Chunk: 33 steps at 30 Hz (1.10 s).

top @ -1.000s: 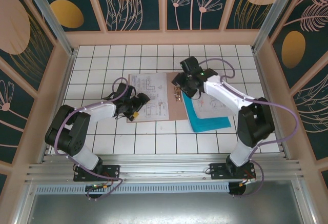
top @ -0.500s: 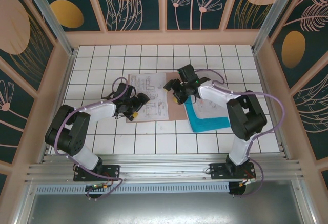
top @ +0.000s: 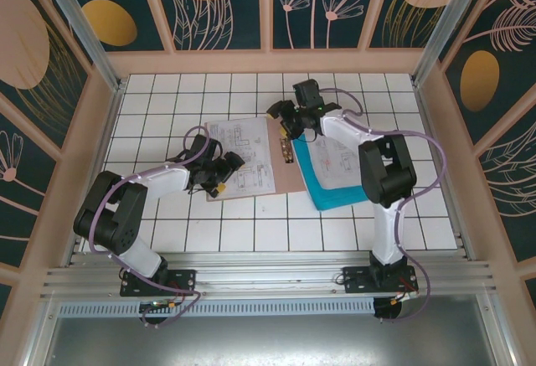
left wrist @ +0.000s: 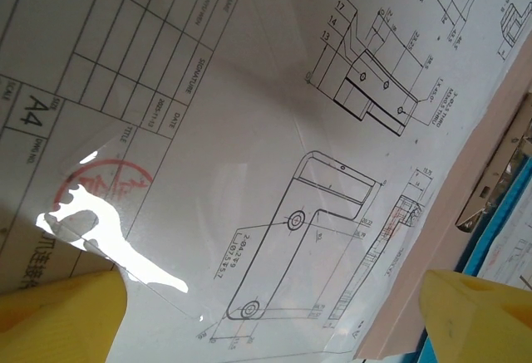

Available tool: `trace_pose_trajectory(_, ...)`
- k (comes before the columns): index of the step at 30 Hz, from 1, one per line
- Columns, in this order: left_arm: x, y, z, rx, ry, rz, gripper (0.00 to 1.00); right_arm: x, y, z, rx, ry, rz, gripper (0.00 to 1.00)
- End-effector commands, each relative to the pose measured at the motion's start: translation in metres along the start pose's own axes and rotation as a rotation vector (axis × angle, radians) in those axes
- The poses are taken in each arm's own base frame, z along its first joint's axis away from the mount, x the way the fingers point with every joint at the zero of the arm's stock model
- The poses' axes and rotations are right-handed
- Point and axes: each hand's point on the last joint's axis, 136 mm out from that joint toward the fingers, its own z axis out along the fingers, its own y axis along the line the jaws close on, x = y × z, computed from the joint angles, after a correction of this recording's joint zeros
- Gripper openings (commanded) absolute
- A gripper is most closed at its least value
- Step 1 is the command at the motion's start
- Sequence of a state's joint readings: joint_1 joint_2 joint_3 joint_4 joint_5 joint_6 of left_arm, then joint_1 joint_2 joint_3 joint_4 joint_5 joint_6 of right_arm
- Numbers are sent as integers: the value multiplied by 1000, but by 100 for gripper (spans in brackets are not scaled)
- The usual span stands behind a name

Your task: Put the files into the folder

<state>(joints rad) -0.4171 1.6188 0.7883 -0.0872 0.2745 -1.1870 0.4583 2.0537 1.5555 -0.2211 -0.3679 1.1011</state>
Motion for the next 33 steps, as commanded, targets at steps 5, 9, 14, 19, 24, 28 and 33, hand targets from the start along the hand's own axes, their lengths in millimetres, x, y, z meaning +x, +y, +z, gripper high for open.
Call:
trace_pose_trajectory(5, 0, 52, 6, -201, 0, -25, 93, -24, 2, 26, 9, 16, -36, 64)
trace_pose_trajectory(9, -1, 51, 5, -201, -1, -25, 93, -31, 8, 26, 10, -6, -50, 62)
trace_pose_trajectory(14, -3, 49, 4, -200, -5, -22, 93, -30, 4, -11, 47, -84, -60, 64)
trace_pose_trajectory(19, -4, 47, 6, -197, 0, -20, 93, 6, -35, -36, 88, -51, 0, 68)
trace_pose_trajectory(24, -5, 46, 6, -200, 2, -11, 93, 53, -54, -36, 43, 65, 68, 77)
trace_pose_trajectory(28, -5, 45, 6, -200, 3, -11, 93, 67, -50, -22, 9, 124, 102, 79)
trace_pose_trajectory(33, -5, 45, 5, -202, 2, -7, 93, 55, -25, -9, -33, 126, 96, 78)
